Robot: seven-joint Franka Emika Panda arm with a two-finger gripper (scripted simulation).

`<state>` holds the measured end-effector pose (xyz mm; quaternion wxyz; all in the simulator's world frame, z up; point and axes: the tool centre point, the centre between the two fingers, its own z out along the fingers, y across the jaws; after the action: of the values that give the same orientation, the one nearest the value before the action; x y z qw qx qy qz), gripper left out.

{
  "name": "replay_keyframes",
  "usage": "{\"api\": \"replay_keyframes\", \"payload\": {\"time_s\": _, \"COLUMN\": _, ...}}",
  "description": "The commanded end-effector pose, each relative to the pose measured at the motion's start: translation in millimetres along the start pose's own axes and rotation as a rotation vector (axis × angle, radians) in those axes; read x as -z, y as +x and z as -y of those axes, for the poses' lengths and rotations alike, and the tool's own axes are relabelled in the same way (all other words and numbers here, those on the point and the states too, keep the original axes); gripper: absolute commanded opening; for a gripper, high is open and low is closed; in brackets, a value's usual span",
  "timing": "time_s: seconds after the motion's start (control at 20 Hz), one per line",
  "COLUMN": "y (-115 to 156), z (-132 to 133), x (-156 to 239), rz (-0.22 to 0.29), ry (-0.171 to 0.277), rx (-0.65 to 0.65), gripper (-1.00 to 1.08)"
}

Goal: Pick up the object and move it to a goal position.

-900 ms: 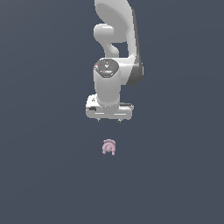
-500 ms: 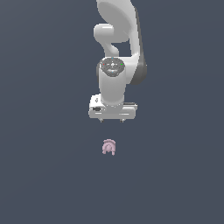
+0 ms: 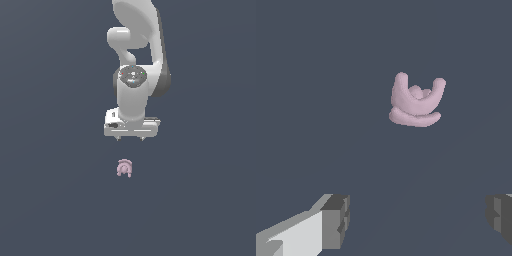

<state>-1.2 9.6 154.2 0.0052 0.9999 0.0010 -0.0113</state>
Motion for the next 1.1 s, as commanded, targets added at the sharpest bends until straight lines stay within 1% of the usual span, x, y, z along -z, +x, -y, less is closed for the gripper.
{"api": "replay_keyframes", "payload": {"time_s": 0.0, "y": 4, "z": -1, "x": -3, "rz": -0.001, "ry": 0.001, "rx": -0.006, "gripper": 1.00}}
{"api": "replay_keyframes", "payload": {"time_s": 0.25, "y": 20, "z": -5, "x": -12, "rz": -0.005, "ry": 0.004, "rx": -0.031, "gripper": 1.00}}
{"api": "replay_keyframes", "payload": {"time_s": 0.7, "y": 60, "z": -16, "x": -43, "rz": -0.015, "ry": 0.010, "rx": -0.097, "gripper": 1.00}}
{"api": "replay_keyframes", "payload": {"time_s": 1.05, "y": 77, "z": -22, "x": -59, "rz": -0.021, "ry": 0.012, "rx": -0.127, "gripper": 1.00}}
